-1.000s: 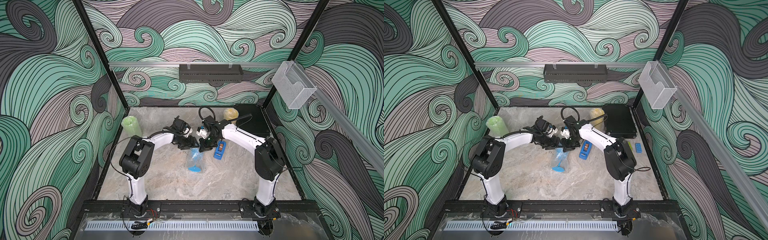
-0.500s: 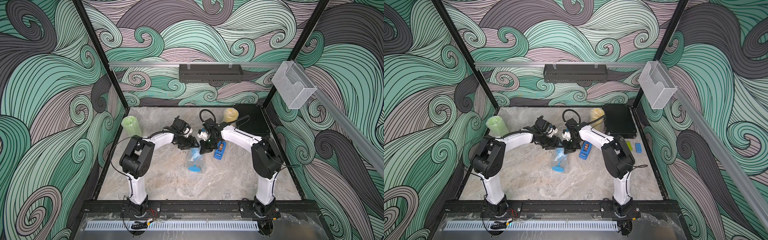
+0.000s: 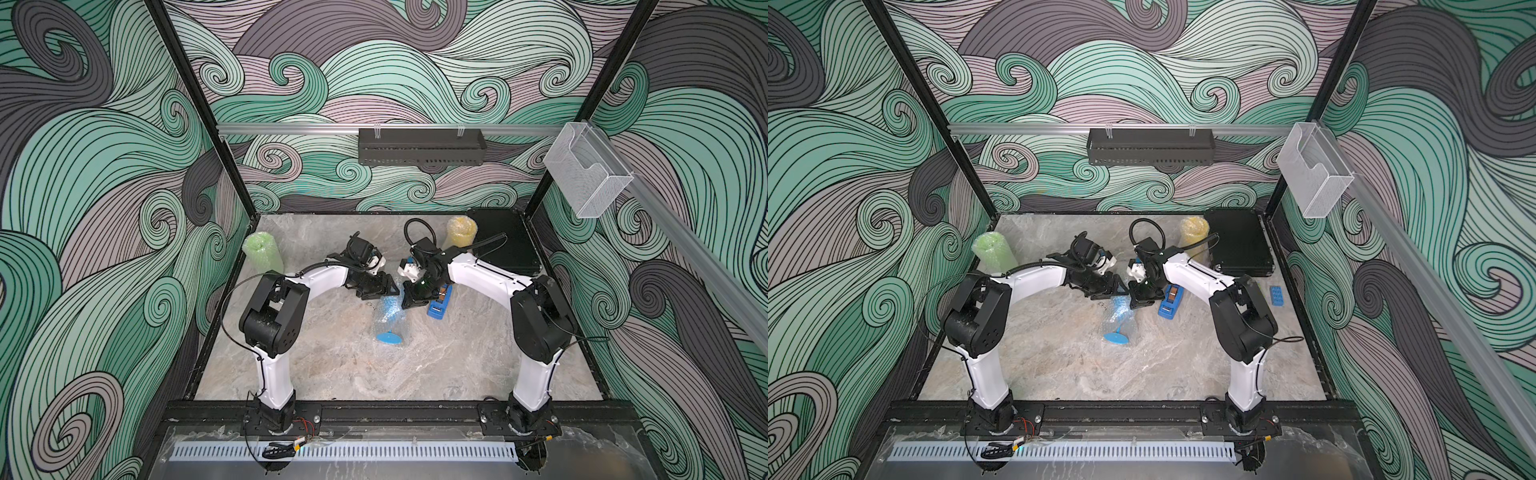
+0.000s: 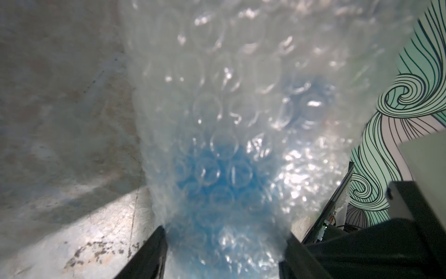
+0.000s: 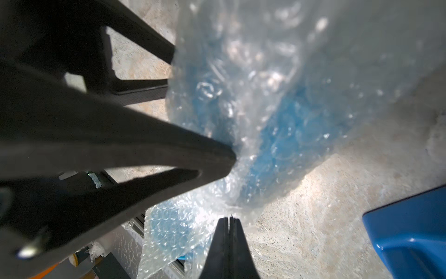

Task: Wrap wine glasses in bubble wrap
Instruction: Stick the tape on the bubble wrap.

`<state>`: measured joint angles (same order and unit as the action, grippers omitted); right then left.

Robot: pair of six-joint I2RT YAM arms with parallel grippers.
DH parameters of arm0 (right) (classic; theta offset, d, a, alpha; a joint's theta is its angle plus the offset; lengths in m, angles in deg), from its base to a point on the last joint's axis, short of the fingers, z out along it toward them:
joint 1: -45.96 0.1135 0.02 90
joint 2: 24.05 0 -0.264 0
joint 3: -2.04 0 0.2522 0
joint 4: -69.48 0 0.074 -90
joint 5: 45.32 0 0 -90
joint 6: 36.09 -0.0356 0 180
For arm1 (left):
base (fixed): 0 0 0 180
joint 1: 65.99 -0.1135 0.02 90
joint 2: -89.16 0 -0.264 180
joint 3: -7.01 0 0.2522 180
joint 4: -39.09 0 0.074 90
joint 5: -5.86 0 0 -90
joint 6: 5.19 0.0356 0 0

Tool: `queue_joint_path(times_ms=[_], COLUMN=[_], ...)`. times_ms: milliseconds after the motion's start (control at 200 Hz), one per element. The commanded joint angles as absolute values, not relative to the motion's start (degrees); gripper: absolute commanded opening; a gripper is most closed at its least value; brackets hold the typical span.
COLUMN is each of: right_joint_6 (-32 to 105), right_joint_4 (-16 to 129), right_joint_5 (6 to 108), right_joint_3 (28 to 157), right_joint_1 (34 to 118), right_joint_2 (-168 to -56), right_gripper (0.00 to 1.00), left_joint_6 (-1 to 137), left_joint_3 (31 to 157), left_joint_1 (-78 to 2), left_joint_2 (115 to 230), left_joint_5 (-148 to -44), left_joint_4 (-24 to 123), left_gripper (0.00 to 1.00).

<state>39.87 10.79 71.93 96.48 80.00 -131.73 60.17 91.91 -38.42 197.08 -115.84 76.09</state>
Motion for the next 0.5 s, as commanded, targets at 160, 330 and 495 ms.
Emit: queue_joint_path(times_ms=[160, 330, 495], right_joint_6=[39.23, 39.98, 40.03], right_joint_4=[10.4, 10.73, 10.98], right_joint_5=[71.52, 70.79, 70.72], right_joint_3=[102.26, 103.47, 102.3], right_joint_1=[79.79, 79.69, 79.45], right_joint_2=[-135.18, -139.09, -138.49], right_gripper=[0.03, 0.03, 0.04], left_joint_6=[60.78, 60.34, 60.47], left_joint_3=[92.02, 91.33, 91.59], left_joint_1=[-37.5, -37.52, -37.52], left_joint_2=[199.93, 200.1, 199.81], left_joint_5=[-113.7, -114.27, -113.82], left_joint_4=[80.21, 79.45, 79.97], left_gripper=[0.66, 0.66, 0.66])
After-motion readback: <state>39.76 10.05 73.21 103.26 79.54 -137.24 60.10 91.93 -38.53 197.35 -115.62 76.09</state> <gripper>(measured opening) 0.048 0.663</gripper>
